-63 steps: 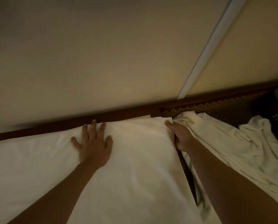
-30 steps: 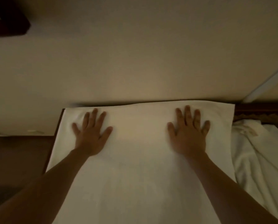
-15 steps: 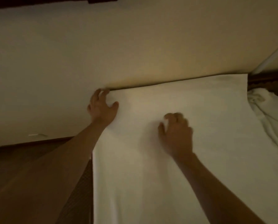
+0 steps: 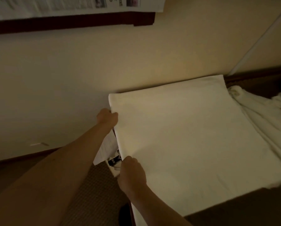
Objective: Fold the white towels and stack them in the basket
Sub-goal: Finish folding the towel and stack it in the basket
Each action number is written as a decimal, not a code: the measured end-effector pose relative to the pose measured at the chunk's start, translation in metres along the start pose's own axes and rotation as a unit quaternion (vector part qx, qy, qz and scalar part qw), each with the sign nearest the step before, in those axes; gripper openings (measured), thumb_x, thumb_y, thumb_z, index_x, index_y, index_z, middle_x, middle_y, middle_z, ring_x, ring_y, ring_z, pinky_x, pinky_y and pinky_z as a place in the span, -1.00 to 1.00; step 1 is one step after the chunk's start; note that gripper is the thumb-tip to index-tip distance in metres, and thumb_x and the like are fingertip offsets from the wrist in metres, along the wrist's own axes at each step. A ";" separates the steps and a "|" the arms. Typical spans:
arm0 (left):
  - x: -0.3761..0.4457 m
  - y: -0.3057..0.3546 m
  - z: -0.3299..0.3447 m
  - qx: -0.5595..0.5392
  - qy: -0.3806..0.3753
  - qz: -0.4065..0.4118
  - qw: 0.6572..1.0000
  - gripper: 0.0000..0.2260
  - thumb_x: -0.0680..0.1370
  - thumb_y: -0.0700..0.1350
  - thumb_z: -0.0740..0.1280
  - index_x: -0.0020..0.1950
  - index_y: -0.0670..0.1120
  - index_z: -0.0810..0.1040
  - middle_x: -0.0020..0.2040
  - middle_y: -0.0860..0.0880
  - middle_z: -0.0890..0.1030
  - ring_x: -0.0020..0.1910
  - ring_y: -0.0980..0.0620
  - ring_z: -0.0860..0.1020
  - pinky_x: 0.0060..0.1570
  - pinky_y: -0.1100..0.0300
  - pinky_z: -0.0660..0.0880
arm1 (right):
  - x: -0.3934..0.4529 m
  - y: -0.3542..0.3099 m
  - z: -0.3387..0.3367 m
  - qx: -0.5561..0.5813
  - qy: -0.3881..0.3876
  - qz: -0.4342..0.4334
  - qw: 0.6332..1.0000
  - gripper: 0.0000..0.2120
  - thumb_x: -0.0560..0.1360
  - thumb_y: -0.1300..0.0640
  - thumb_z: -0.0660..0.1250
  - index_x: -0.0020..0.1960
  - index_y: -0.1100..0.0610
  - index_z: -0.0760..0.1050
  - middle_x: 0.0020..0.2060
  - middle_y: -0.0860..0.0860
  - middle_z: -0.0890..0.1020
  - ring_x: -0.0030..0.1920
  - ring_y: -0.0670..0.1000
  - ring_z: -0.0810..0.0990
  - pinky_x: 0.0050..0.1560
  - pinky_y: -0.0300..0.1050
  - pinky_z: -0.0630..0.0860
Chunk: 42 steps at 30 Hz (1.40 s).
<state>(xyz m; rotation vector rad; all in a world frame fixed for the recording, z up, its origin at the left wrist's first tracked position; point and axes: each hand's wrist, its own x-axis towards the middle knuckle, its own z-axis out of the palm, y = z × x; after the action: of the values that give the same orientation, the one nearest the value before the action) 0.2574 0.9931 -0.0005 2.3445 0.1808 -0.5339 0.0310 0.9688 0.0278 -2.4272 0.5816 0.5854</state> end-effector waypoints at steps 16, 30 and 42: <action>-0.046 0.057 -0.069 -0.177 0.119 0.048 0.976 -0.73 0.55 -0.16 0.24 0.24 -0.08 0.50 0.16 -0.16 0.59 0.06 -0.20 0.57 0.00 -0.03 0.57 | -0.013 -0.012 -0.079 0.356 0.091 -0.027 0.930 -0.57 0.57 -0.07 0.30 -0.38 0.08 0.29 -0.49 -0.05 0.38 -0.46 -0.07 0.36 -0.38 -0.16 0.27; -0.111 0.283 0.161 -0.141 -0.036 0.258 0.955 -0.85 0.57 -0.23 0.25 0.12 -0.08 0.45 0.04 -0.05 0.56 0.07 -0.11 0.56 -0.02 0.16 0.44 | 0.002 0.246 -0.229 0.502 0.272 0.119 0.812 -0.69 0.59 0.02 0.38 -0.11 0.27 0.66 -0.20 0.16 0.71 -0.20 0.07 0.65 -0.14 -0.03 0.56; -0.017 0.253 0.250 0.053 0.016 0.336 0.940 -0.76 0.56 -0.08 0.32 0.22 -0.05 0.61 0.17 -0.04 0.61 0.09 -0.11 0.60 0.19 -0.04 0.53 | 0.136 0.369 -0.276 0.157 0.088 0.219 0.959 -0.37 0.52 -0.34 0.18 0.25 0.18 0.53 0.15 0.07 0.62 0.15 0.10 0.60 0.10 -0.09 0.47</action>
<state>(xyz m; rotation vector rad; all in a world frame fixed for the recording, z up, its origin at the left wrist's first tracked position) 0.2302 0.6379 -0.0020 2.3245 -0.6321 -0.1634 0.0252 0.4887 0.0058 -2.0660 1.2102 0.4094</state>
